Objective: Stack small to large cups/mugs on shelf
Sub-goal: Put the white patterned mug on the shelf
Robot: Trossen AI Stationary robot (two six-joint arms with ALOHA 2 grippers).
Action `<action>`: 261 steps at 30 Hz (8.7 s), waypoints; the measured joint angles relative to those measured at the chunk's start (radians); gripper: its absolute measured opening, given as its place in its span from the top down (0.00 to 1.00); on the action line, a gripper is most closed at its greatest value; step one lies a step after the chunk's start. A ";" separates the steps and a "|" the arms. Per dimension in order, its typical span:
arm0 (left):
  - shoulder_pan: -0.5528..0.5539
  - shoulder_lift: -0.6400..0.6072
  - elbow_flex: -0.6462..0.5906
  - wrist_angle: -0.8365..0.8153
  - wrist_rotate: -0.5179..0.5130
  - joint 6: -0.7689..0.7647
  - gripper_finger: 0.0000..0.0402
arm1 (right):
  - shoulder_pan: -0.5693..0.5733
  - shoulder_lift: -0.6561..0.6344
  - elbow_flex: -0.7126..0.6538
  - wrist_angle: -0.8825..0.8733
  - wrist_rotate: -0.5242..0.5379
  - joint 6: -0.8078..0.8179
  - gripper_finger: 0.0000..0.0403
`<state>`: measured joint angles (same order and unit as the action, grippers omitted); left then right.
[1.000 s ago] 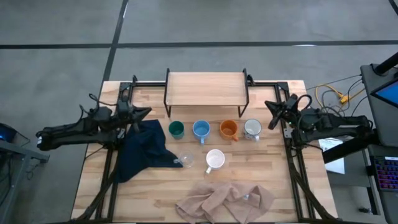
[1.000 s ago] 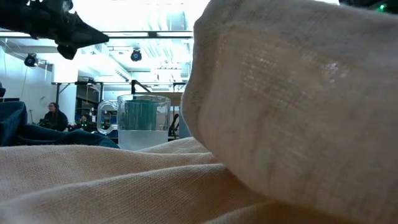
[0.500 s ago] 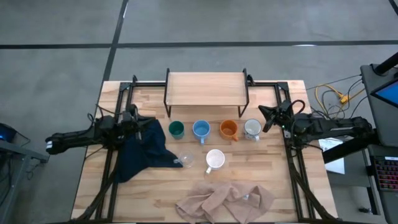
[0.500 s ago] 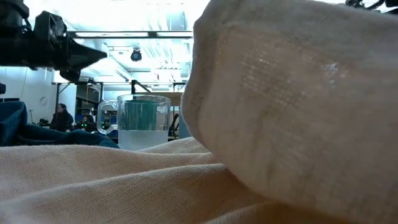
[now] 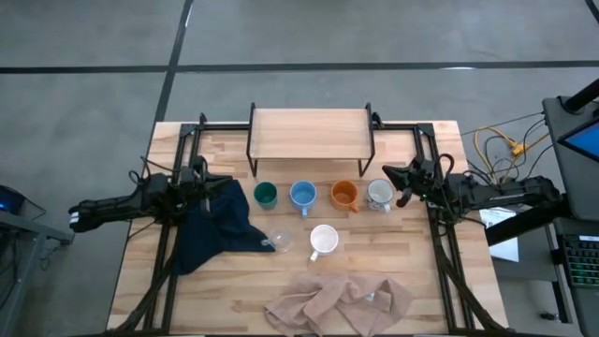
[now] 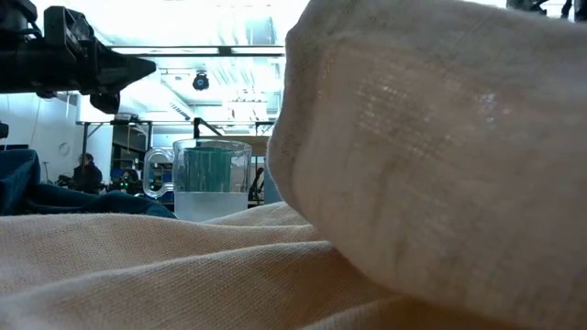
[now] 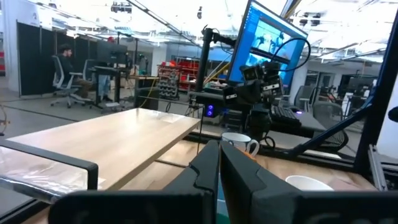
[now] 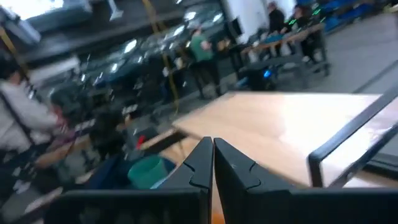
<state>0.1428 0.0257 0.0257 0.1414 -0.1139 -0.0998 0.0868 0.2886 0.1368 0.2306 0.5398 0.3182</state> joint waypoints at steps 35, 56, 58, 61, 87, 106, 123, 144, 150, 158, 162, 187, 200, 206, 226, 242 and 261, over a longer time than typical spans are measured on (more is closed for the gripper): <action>0.000 0.000 0.000 0.009 0.006 -0.024 1.00 | 0.249 -0.006 0.423 -1.155 0.132 0.512 0.98; 0.000 0.000 0.014 0.017 0.005 -0.025 1.00 | 0.565 -0.125 0.134 -0.851 0.381 0.494 0.98; 0.000 0.000 0.014 0.017 0.005 -0.026 1.00 | 0.566 -0.116 0.161 -0.927 0.328 0.545 0.98; 0.000 0.000 0.014 0.019 0.005 -0.026 1.00 | 0.568 -0.094 0.206 -1.025 0.254 0.639 0.98; 0.000 0.000 0.014 0.034 0.005 -0.026 1.00 | 0.570 0.245 0.265 -1.036 0.036 0.981 0.98; 0.000 0.001 0.015 0.110 0.045 -0.026 1.00 | 0.567 0.398 0.315 -1.067 -0.016 0.989 0.78; 0.000 0.002 0.015 0.112 0.062 -0.027 1.00 | 0.544 0.538 0.319 -0.970 0.170 0.971 0.58; 0.000 0.004 0.015 0.111 0.078 -0.026 1.00 | 0.500 0.663 0.317 -1.048 0.172 1.070 0.57; 0.000 0.004 0.014 0.110 0.079 -0.025 1.00 | 0.454 0.693 0.317 -1.048 0.217 1.065 0.57; 0.000 0.004 0.013 0.110 0.080 -0.025 1.00 | 0.385 0.710 0.315 -1.035 0.223 1.004 0.57; 0.000 0.004 0.013 0.110 0.081 -0.025 1.00 | 0.369 0.710 0.315 -1.028 0.223 0.990 0.59; 0.000 0.013 0.010 0.103 0.082 -0.025 1.00 | 0.369 0.706 0.327 -1.023 0.169 0.987 0.86; 0.000 0.013 0.009 0.104 0.086 -0.025 1.00 | 0.369 0.694 0.471 -1.269 0.157 0.985 0.86; 0.000 0.013 0.009 0.104 0.088 -0.025 1.00 | 0.369 0.694 0.529 -1.276 0.193 0.946 0.86; 0.000 0.013 0.009 0.104 0.089 -0.051 1.00 | 0.325 0.776 0.948 -1.367 0.301 0.634 0.86; 0.000 0.013 0.013 0.105 0.123 -0.050 1.00 | 0.076 1.063 1.208 -1.023 0.145 0.173 0.86; 0.000 0.013 0.015 0.104 0.162 -0.050 1.00 | -0.258 1.219 1.373 -0.819 -0.390 -0.094 0.86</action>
<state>0.1426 0.0385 0.0405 0.2452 0.0479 -0.1497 -0.1716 1.5081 1.5103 -0.5882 0.1495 0.2247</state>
